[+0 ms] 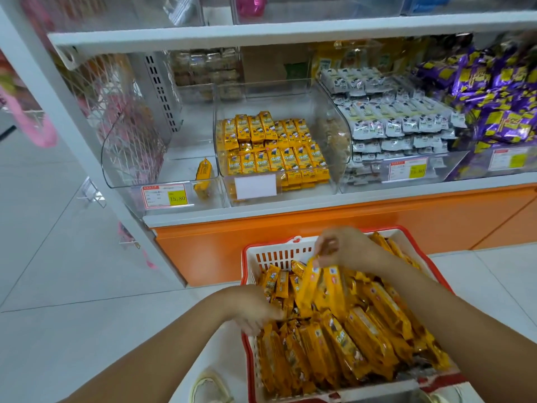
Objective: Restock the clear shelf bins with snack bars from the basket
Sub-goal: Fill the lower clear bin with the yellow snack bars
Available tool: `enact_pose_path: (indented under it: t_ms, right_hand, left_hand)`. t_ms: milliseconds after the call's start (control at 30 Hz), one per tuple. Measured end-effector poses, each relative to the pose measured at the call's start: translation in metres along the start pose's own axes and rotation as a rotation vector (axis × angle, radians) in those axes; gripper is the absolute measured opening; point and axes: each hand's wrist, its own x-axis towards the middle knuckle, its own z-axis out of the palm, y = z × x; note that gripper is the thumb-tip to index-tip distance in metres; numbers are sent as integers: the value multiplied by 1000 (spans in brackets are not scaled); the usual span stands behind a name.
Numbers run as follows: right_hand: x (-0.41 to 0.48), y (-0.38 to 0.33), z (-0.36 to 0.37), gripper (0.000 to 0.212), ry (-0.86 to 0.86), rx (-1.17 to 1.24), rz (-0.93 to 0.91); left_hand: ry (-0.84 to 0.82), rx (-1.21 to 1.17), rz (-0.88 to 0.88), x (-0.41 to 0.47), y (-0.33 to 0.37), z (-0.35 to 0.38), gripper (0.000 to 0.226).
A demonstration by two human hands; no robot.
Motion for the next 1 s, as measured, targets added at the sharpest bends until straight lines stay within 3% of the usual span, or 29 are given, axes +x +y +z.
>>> enact_pose_path:
  t_ms: [100,167,300,400,567,700,800,1000]
  right_hand:
    - [2,-22,-18,21,320,335,-105]
    - [-2,-40,-23,21,497,463,-171]
    - [-18,-68,-16,23,717,679,-339]
    - [-32,-79,-8,24,787,736,-416]
    - [-43,-85,3,23,747,709,-445]
    - [-46,-83,1,44,839,571,-453]
    - [-44,-76,-4,43,902,482,-424]
    - [-42,-53,3,28,698,401,-430]
  left_hand:
    - [-250,-505,177,-6,12,3,72]
    - [-282,-808,271,-9,28,5,80]
    - [-153,-1420,453,-17,67,4,67]
    - [-38,-1633,525,-21,81,-7,55]
    - [70,-1673,578,-27,85,-23,12]
    - [56,-1614,618,-29,84,-28,12]
    - [63,-1590,666,-24,84,-29,25]
    - [123,-1475,681,-19,90,-30,26]
